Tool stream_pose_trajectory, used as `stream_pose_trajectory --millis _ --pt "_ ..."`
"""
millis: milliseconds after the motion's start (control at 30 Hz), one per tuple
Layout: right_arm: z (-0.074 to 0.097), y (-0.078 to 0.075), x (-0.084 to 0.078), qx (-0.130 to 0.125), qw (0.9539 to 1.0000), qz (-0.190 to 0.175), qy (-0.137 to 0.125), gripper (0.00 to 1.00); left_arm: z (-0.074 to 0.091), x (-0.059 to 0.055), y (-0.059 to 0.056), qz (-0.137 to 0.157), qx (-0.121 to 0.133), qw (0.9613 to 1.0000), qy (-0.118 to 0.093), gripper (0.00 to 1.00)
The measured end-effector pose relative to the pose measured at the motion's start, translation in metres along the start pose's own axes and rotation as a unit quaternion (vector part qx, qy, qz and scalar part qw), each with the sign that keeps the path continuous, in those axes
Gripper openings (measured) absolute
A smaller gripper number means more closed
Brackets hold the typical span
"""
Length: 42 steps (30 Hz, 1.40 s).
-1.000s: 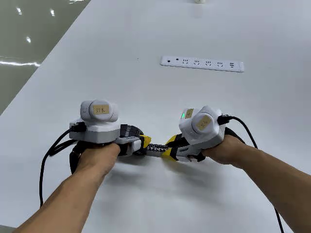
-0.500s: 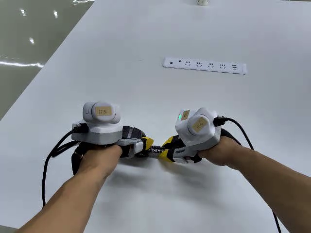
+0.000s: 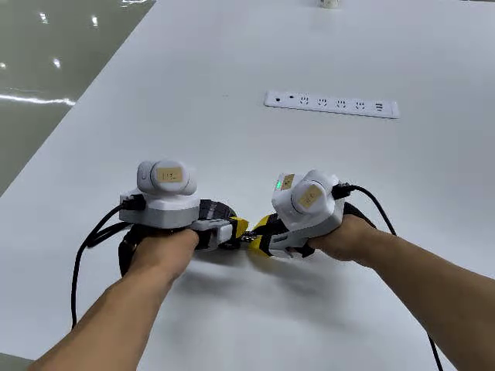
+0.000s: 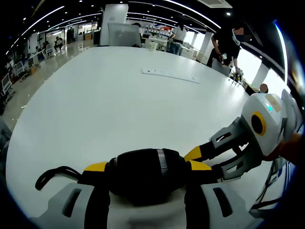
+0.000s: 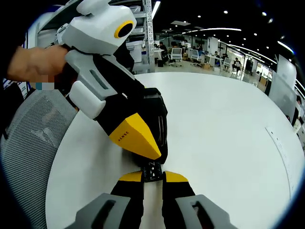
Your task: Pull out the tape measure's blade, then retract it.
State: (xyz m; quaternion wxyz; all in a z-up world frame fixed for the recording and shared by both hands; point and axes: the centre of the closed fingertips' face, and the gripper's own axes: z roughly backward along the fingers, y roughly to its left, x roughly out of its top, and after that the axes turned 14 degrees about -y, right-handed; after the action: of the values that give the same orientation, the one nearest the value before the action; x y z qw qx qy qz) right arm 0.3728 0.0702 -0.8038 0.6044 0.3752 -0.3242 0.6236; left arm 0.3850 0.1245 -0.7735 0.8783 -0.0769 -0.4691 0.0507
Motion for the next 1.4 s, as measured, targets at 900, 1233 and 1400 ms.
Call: stream_pose_trajectory --millis 900,1233,1400 --pt "-0.0063 0.0006 0.0037 0.011 0.9996 0.024 0.004 0.11 0.0 0.0022 -0.0007 -0.007 0.006 1.0 0.002 0.6" --pt "-0.0059 0.0014 0.0032 0.011 0.9994 0.031 0.007 0.12 0.0005 0.0016 -0.0022 -0.006 0.009 0.9999 0.005 0.61" --pt "-0.0046 0.0009 0.0027 0.011 0.9994 0.032 0.009 0.12 0.0004 0.0013 -0.0024 -0.004 0.01 0.9999 0.006 0.61"
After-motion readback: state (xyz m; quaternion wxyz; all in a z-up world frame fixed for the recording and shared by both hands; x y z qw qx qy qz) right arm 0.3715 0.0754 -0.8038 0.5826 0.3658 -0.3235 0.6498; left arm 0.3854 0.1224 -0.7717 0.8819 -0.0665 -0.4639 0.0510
